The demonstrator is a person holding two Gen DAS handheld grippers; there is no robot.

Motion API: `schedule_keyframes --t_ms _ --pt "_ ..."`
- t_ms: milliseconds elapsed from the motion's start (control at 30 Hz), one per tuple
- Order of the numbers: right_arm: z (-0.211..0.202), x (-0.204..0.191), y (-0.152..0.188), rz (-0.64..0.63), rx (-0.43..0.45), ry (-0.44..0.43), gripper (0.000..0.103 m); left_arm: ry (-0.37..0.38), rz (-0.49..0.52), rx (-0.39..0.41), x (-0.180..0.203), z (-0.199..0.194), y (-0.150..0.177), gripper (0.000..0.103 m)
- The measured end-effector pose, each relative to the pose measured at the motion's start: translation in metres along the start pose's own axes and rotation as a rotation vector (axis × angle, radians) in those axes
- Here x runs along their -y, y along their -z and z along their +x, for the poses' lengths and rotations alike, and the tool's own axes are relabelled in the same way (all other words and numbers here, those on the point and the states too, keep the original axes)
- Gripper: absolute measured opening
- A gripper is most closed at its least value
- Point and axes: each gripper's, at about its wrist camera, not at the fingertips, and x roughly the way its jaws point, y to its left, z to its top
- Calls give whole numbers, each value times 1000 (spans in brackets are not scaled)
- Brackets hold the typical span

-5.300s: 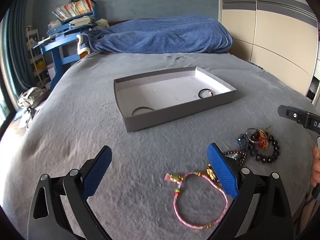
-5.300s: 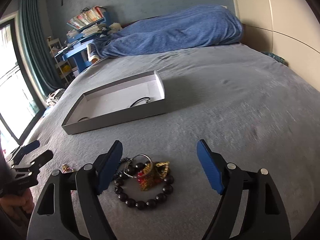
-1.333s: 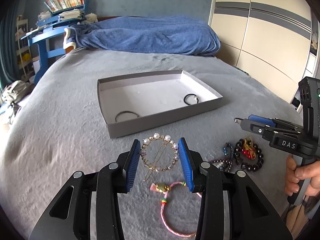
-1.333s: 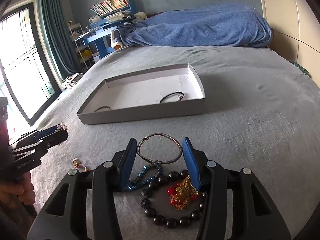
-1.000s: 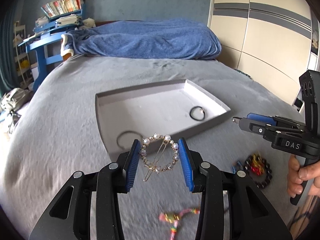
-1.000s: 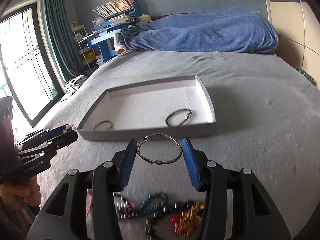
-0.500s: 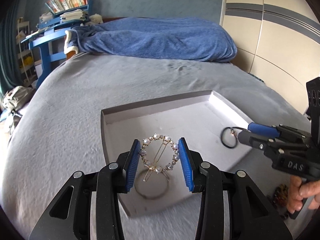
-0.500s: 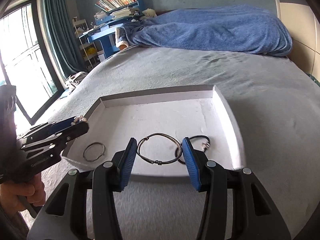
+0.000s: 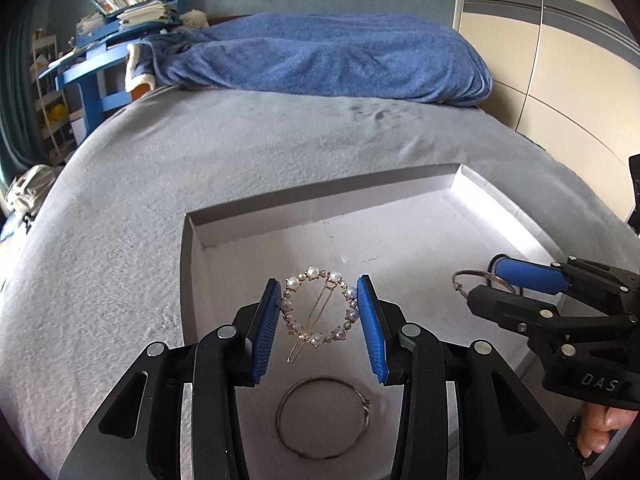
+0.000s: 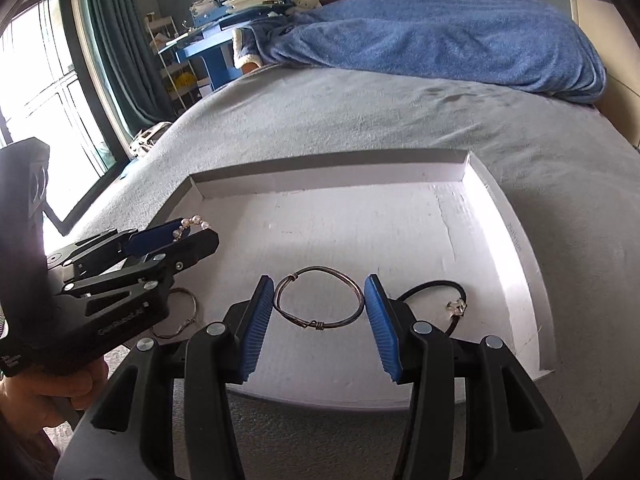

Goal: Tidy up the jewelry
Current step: 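Carry the brooch and hoop into the grey tray and open both tools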

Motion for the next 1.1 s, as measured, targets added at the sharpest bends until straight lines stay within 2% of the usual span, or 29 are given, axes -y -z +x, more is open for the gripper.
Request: schedule_keyframes --t_ms 133,267,433,467,533,600,667,800,867,1000,1100 --pt "2 2 1 13 -6 5 47 9 -10 -6 -3 3 0 41" --pt "3 3 2 18 -11 11 47 -1 -2 -6 -1 3 0 53" --pt "2 3 3 21 -8 16 48 -5 12 5 1 -1 1 60" --pt "1 3 3 22 -4 16 49 -5 14 10 1 -2 1 64" --pt "-1 3 4 20 5 15 57 -9 21 23 2 -6 0 66" --pt "-6 2 4 15 21 17 58 -9 27 34 3 -11 0 67" --pt "-12 1 4 8 35 20 58 -14 31 51 5 -18 0 78" --pt "-29 0 8 7 70 32 60 -11 32 79 7 -38 4 81" --pt "-38 0 11 6 82 38 63 -28 35 97 8 -49 7 89" --pt "-55 -3 21 -9 98 58 65 -47 41 112 7 -67 14 90" --pt "-69 -4 33 1 102 68 65 -45 1 105 1 -81 24 91"
